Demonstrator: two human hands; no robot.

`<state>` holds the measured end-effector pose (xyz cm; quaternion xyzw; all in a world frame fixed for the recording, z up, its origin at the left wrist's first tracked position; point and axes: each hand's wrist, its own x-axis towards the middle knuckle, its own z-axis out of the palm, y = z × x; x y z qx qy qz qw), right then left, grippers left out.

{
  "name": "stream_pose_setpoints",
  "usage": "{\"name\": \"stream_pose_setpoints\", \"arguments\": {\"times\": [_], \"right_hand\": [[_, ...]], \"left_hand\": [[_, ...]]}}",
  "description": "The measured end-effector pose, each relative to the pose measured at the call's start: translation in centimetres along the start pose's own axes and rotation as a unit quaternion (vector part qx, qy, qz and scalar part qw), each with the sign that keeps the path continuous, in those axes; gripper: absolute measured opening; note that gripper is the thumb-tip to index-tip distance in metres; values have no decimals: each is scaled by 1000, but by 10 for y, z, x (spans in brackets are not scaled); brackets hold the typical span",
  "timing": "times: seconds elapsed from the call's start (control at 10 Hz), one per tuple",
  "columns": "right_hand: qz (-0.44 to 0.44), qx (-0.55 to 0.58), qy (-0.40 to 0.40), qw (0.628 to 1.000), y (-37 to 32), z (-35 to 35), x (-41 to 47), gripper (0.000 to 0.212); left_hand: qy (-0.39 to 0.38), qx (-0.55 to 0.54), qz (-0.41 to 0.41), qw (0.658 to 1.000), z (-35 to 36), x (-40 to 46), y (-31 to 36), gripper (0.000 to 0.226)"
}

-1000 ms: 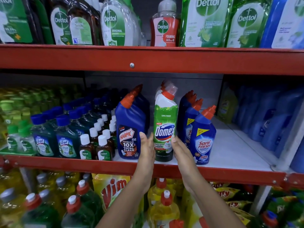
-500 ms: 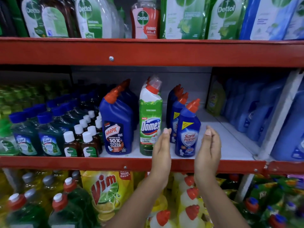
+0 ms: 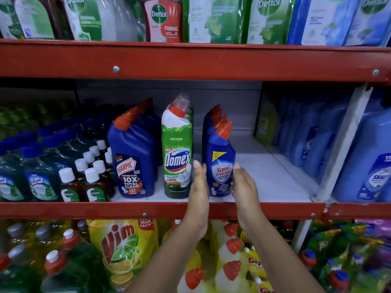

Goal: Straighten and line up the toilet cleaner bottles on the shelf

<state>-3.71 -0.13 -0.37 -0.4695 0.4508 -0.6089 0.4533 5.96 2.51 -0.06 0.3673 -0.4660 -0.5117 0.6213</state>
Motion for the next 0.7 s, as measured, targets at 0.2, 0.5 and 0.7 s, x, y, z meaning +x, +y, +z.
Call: {"name": "stream_pose_setpoints", "arguments": {"times": [0.2,0.5,0.7], "right_hand": [[-15,-4,-9,1000,2,1,3,23],[-23,-77,-40,996,-4,-2,1,22],[-39,-113,-59,991,-19,-7,-3,47]], "left_hand": [[15,13,4,1000,-1,-1,-1,73],[31,33,-5,999,5,-4,3,37],[38,52,22,998,11,-12,13,29]]}}
